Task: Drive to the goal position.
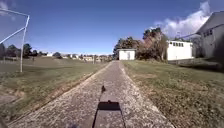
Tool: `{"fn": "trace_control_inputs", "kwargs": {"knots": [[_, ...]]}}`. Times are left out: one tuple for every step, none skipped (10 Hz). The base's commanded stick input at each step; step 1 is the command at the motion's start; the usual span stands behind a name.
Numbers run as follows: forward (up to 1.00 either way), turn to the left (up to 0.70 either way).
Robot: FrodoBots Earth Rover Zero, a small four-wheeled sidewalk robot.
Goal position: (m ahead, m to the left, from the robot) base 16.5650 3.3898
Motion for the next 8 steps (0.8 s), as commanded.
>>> {"fn": "trace_control_inputs", "kwargs": {"knots": [[0.7, 0.0], [0.7, 0.0], [0.7, 0.0], [0.7, 0.0], [0.7, 0.0], [0.7, 0.0], [0.7, 0.0], [0.7, 0.0]]}}
